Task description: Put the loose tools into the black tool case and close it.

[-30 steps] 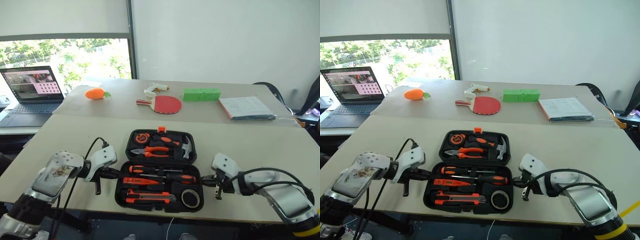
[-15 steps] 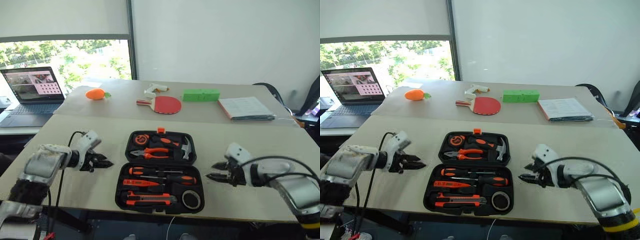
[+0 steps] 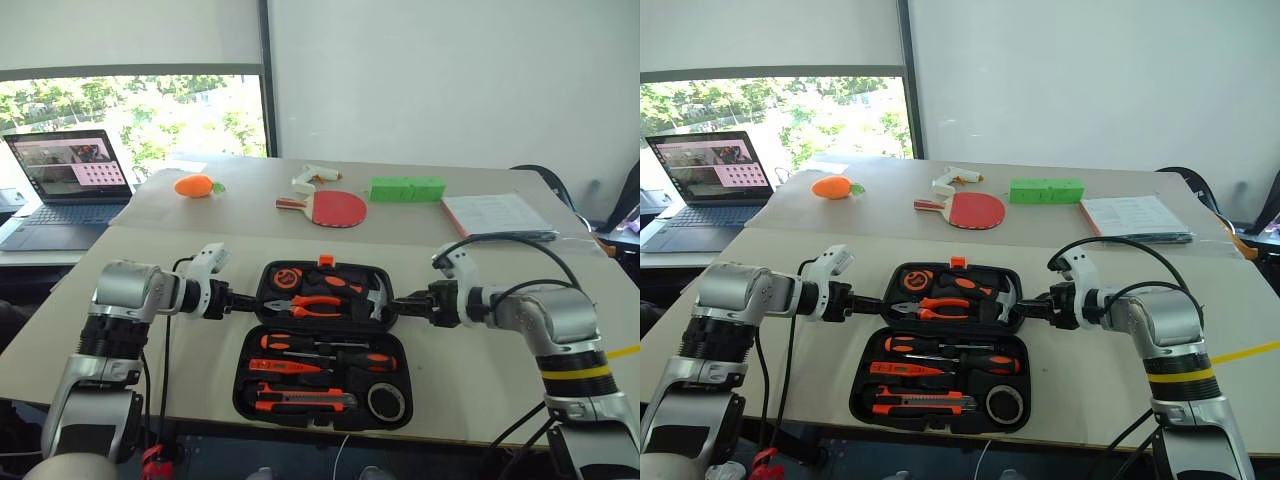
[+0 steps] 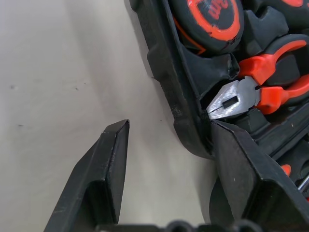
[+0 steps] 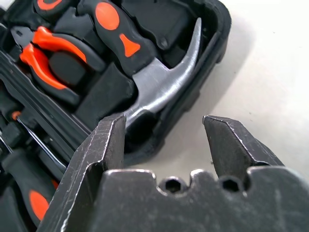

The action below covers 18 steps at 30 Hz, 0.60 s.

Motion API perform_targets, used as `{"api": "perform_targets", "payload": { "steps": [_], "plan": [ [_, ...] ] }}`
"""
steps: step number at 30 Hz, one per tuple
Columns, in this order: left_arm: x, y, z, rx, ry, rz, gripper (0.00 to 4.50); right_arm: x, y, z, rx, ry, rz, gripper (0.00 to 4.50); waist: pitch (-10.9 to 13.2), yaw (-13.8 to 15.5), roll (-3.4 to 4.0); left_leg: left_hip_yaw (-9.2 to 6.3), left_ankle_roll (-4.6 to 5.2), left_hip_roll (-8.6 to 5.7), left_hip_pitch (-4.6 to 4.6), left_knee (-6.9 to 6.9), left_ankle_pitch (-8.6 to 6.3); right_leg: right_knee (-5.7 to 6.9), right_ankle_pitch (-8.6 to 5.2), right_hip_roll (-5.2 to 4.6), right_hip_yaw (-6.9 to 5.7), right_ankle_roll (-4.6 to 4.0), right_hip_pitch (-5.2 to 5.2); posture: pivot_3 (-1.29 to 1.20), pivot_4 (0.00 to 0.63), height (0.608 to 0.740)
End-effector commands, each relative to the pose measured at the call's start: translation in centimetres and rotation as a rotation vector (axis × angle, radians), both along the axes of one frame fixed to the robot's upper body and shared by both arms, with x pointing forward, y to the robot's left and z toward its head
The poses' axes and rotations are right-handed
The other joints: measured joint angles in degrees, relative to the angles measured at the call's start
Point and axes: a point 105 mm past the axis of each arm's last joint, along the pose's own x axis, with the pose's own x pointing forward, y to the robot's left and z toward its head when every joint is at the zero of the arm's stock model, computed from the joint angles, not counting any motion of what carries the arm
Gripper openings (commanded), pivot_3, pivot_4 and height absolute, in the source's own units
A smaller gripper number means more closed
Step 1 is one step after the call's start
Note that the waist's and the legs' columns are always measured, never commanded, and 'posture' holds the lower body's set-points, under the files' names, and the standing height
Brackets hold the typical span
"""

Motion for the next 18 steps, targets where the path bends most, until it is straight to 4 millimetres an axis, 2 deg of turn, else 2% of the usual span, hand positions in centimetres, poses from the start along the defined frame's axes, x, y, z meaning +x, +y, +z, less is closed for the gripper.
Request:
{"api": "perform_targets", "payload": {
  "steps": [1,6,8,9,11,14,15,18],
  "plan": [
    [0.4,0.0,2.2,-0.016,-0.055,-0.002,2.82,-0.1,0.2,0.9,0.019,-0.013,-0.002,3.01,0.0,-0.03,0.0,0.0,0.0,-0.01,0.0,-0.01,0.0,0.0,0.0,0.0,0.0,0.0,0.0,0.0,0.15,0.738],
    [0.6,-0.2,1.8,0.0,-0.049,-0.011,2.82,0.1,0.5,0.7,0.036,0.001,-0.012,3.01,0.0,-0.08,0.0,0.0,-0.01,0.0,0.0,-0.01,0.0,0.01,0.0,0.0,0.0,0.0,-0.01,0.0,0.15,0.738],
    [0.7,-0.3,1.5,0.01,-0.051,-0.016,2.29,0.4,0.5,0.7,0.038,0.005,-0.026,3.07,0.0,-0.14,0.0,0.0,-0.01,0.0,0.0,-0.01,0.0,0.01,0.0,0.0,0.0,0.0,-0.01,0.0,0.15,0.738],
    [0.7,-0.4,1.5,0.01,-0.052,-0.017,2.16,0.5,0.5,0.7,0.038,0.007,-0.033,3.07,0.0,-0.17,0.0,0.0,-0.01,0.0,0.0,-0.01,0.0,0.01,0.0,0.0,0.0,0.0,-0.01,0.0,0.15,0.738],
    [0.6,-0.5,1.4,0.01,-0.05,-0.026,1.38,0.6,0.5,0.6,0.037,0.011,-0.04,3.07,0.0,-0.18,0.0,0.0,-0.01,0.0,0.0,-0.01,0.0,0.01,0.0,0.0,0.0,0.0,-0.01,0.0,0.15,0.738],
    [0.5,-0.7,1.3,0.009,-0.047,-0.036,0.15,0.7,0.4,0.5,0.032,0.018,-0.045,2.25,0.0,-0.18,0.0,0.0,-0.01,0.0,0.0,-0.01,0.0,0.01,0.0,0.0,0.01,0.0,-0.01,0.0,0.15,0.738],
    [0.5,-0.7,1.3,0.006,-0.045,-0.037,0.0,0.7,0.3,0.5,0.03,0.018,-0.046,1.94,0.0,-0.18,0.0,0.0,-0.01,0.0,0.0,-0.01,0.0,0.01,0.0,0.0,0.0,0.0,-0.02,0.0,0.15,0.738],
    [0.3,-0.8,1.2,0.001,-0.039,-0.042,0.0,0.7,0.3,0.4,0.029,0.02,-0.043,0.97,0.0,-0.19,0.0,0.0,-0.01,0.0,0.0,-0.01,0.0,0.01,0.0,0.0,0.0,0.0,-0.01,0.0,0.15,0.738]
  ]
}}
